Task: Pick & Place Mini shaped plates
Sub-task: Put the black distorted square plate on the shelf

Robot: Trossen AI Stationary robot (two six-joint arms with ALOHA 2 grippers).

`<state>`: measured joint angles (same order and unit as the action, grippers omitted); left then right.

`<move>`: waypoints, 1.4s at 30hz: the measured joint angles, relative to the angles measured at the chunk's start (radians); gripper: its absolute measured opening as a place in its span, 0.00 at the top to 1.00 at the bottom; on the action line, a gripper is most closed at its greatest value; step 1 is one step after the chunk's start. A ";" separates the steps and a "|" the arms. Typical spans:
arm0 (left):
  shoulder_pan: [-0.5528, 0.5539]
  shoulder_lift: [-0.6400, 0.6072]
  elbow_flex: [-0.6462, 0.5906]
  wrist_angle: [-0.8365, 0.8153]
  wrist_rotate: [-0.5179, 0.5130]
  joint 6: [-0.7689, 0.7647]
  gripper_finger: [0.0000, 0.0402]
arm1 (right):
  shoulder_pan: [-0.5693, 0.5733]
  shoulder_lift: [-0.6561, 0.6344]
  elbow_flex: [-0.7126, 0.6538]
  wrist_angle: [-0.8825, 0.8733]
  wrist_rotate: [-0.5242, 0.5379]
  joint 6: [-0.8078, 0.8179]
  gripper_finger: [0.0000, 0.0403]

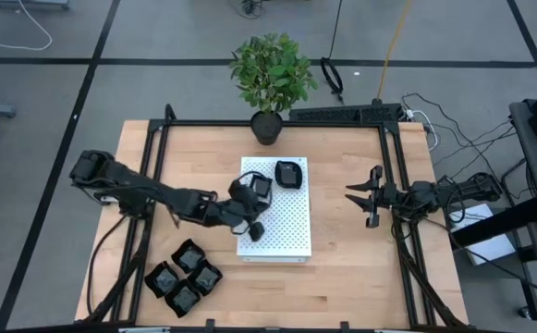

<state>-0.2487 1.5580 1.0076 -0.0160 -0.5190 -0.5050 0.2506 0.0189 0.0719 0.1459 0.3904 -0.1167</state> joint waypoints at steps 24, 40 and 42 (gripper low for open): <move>-0.321 -0.224 0.000 -1.250 0.348 -1.373 0.94 | 0.000 0.000 0.000 0.000 0.000 0.000 0.75; -0.337 -0.160 -0.217 -1.020 0.523 -1.377 0.54 | 0.000 0.000 0.000 0.000 0.000 0.000 0.75; -0.337 -0.166 -0.236 -0.972 0.522 -1.357 0.52 | 0.000 0.000 0.000 0.000 0.000 0.000 0.75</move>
<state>-0.5861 1.3917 0.7713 -0.9884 0.0028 -1.8616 0.2504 0.0193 0.0719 0.1460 0.3904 -0.1168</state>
